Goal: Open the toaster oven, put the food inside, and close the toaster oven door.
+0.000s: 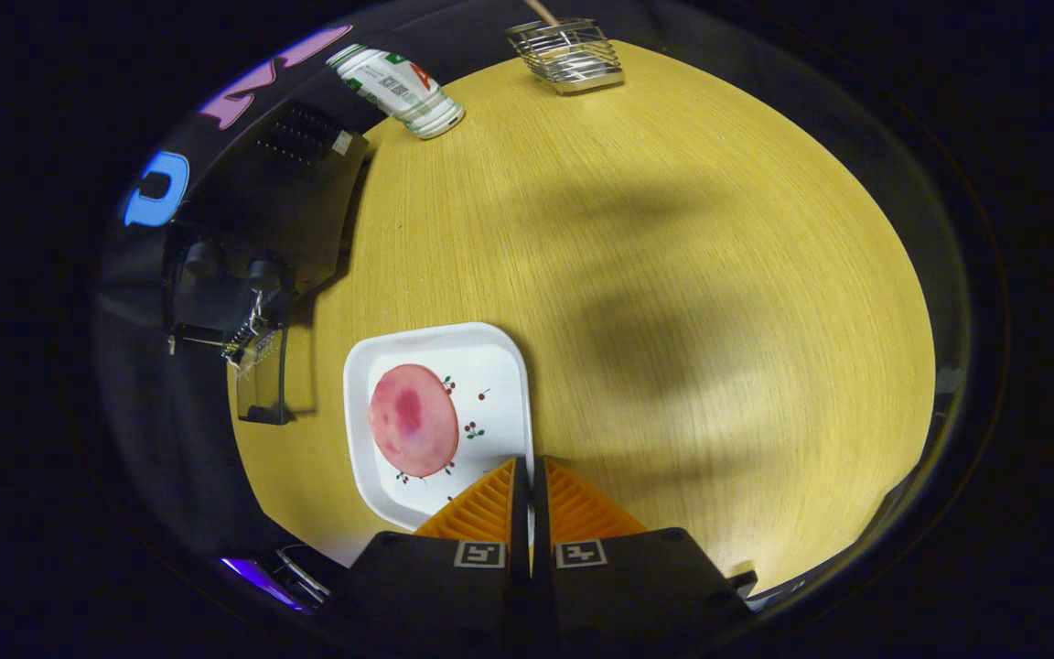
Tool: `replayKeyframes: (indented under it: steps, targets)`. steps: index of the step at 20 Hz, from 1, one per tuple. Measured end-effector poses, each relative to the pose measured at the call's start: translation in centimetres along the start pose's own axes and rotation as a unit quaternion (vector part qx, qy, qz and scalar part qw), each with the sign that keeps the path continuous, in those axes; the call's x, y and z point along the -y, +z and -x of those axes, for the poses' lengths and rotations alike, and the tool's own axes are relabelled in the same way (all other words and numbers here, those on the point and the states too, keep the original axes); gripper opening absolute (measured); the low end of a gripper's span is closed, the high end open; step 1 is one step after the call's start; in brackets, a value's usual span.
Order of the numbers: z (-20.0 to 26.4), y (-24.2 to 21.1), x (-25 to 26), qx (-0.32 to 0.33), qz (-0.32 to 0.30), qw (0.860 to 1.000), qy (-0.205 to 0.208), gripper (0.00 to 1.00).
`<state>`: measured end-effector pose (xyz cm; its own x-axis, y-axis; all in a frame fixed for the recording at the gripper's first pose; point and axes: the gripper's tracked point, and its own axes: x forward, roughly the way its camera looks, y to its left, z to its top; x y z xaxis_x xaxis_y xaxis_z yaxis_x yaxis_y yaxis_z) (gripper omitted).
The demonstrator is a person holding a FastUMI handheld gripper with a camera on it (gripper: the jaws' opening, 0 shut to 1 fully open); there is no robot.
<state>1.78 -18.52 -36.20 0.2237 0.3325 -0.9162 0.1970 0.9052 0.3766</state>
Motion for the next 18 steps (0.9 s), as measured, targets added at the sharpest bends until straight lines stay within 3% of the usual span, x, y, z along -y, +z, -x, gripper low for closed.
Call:
replayKeyframes:
  steps: [7, 14, 18]
  targets:
    - [1.5, -1.1, -2.2, 0.055, -0.124, 0.989, 0.061, 0.06]
    - [4.4, -4.5, -3.5, 0.109, -0.246, 0.956, 0.113, 0.06]
    - [7.4, -7.7, -5.4, 0.142, -0.266, 0.943, 0.140, 0.06]
